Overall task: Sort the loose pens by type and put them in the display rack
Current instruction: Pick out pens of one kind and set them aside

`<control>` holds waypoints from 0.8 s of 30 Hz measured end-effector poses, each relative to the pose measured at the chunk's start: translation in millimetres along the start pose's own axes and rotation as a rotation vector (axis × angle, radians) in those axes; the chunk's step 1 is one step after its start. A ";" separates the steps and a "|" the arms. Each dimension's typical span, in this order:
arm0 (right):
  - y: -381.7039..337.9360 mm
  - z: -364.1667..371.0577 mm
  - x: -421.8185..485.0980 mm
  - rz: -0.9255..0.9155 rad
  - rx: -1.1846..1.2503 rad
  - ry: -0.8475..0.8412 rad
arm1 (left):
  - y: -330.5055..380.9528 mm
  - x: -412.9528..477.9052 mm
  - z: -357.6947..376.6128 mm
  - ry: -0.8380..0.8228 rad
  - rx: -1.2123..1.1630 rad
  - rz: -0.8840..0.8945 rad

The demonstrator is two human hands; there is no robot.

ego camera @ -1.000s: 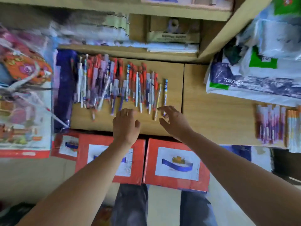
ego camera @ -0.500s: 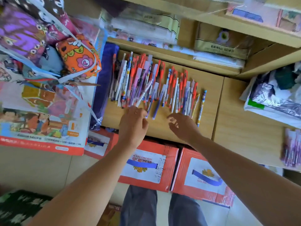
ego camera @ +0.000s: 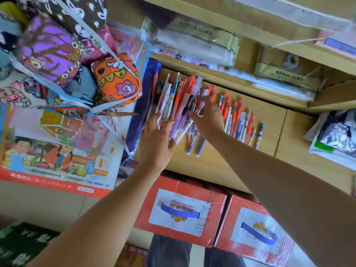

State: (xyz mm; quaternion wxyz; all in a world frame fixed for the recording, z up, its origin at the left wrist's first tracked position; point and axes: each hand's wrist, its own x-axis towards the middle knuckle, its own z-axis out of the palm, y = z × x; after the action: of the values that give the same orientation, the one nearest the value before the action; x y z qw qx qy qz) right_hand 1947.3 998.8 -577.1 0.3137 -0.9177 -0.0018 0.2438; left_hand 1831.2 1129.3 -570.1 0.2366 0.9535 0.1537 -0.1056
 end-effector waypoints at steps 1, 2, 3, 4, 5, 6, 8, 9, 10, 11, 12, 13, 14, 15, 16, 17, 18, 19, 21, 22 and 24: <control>-1.1 0.4 3.7 -0.012 -0.002 0.027 | 1.0 2.4 -1.0 0.015 -0.007 0.000; -2.7 -0.5 8.1 -0.031 0.002 0.042 | 2.1 5.1 -1.9 0.028 -0.010 -0.002; -4.3 -1.7 13.3 -0.047 0.004 0.041 | 3.4 8.1 -2.9 0.039 -0.007 -0.008; -5.2 -3.1 19.2 -0.058 0.000 0.026 | 5.0 11.1 -3.8 0.051 0.002 -0.016; -6.0 -4.2 24.8 -0.063 -0.014 0.000 | 6.5 13.9 -4.6 0.060 0.014 -0.024; -6.3 -4.9 30.3 -0.068 -0.039 -0.037 | 7.9 16.5 -5.1 0.061 0.025 -0.033; -5.6 -4.8 37.6 -0.081 -0.098 -0.111 | 10.0 19.7 -6.0 0.033 0.028 -0.067; -4.9 -4.8 39.4 -0.081 -0.111 -0.130 | 10.6 20.5 -6.5 0.016 0.021 -0.084; -3.4 -4.9 40.6 -0.078 -0.107 -0.135 | 10.8 21.1 -6.8 0.000 0.013 -0.098; -2.0 -4.8 41.3 -0.078 -0.094 -0.130 | 11.1 21.9 -7.0 -0.012 0.008 -0.106; -0.7 -5.3 42.2 -0.082 -0.080 -0.124 | 11.1 22.7 -7.2 -0.019 0.008 -0.111; 0.2 -5.7 43.1 -0.087 -0.069 -0.117 | 11.1 23.9 -7.3 -0.022 0.014 -0.113; 1.1 -6.6 44.4 -0.091 -0.057 -0.108 | 11.2 25.0 -7.7 -0.023 0.023 -0.114; 1.5 -7.7 45.5 -0.088 -0.043 -0.098 | 11.3 26.2 -8.0 -0.025 0.033 -0.113; 2.0 -8.9 46.5 -0.084 -0.028 -0.091 | 11.7 27.2 -8.2 -0.025 0.042 -0.112; 2.3 -9.7 46.4 -0.087 -0.015 -0.081 | 11.9 27.9 -8.1 -0.025 0.047 -0.112; 3.2 -9.9 45.9 -0.097 -0.002 -0.070 | 12.2 28.4 -7.7 -0.024 0.048 -0.113; 3.9 -10.0 44.7 -0.109 0.007 -0.063 | 12.4 28.9 -7.2 -0.020 0.046 -0.113; 4.6 -8.4 42.1 -0.127 -0.003 -0.064 | 12.2 29.8 -5.5 -0.009 0.049 -0.105; 4.5 -7.1 41.3 -0.131 -0.018 -0.067 | 12.0 30.1 -4.9 -0.005 0.055 -0.099; 4.0 -4.4 39.5 -0.130 -0.045 -0.063 | 11.9 30.2 -4.3 -0.001 0.070 -0.084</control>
State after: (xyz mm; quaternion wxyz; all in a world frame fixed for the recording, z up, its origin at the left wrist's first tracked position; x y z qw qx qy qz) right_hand 1983.5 999.2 -594.0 0.3082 -0.9143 -0.0767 0.2514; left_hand 1863.9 1128.7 -569.6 0.1987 0.9539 0.1896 -0.1213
